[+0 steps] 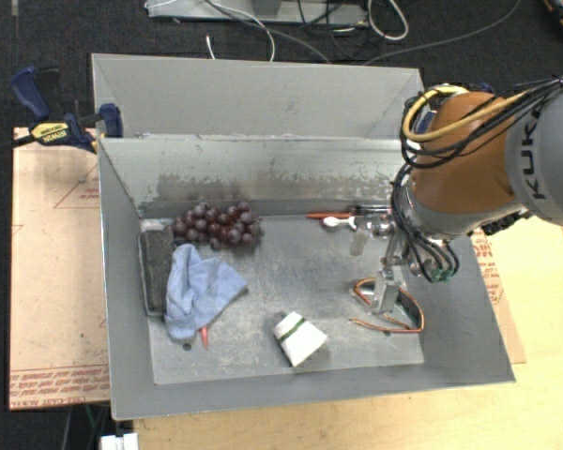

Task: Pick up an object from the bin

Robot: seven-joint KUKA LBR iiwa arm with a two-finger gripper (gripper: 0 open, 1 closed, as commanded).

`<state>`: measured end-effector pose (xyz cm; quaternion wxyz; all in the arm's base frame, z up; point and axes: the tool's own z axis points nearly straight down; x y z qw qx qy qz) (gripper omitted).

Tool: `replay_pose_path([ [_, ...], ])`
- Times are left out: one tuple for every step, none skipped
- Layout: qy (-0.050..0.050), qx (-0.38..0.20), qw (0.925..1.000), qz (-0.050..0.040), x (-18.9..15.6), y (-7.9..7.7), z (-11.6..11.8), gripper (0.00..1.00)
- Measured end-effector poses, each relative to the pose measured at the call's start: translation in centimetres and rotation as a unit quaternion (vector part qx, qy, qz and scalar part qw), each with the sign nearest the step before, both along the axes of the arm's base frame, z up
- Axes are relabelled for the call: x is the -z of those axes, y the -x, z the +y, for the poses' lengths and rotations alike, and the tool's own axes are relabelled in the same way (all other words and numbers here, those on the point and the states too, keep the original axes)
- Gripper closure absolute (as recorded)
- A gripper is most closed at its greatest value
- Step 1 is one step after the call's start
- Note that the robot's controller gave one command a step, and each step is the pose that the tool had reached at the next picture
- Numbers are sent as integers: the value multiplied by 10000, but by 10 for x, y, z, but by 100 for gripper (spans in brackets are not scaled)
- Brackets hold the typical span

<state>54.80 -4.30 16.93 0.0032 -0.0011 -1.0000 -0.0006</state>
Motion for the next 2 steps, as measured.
replay_pose_path([
  [3,-8,10000,-38,-4,-2,0,0],
  [4,-452,9990,-58,81,9,-66,0],
])
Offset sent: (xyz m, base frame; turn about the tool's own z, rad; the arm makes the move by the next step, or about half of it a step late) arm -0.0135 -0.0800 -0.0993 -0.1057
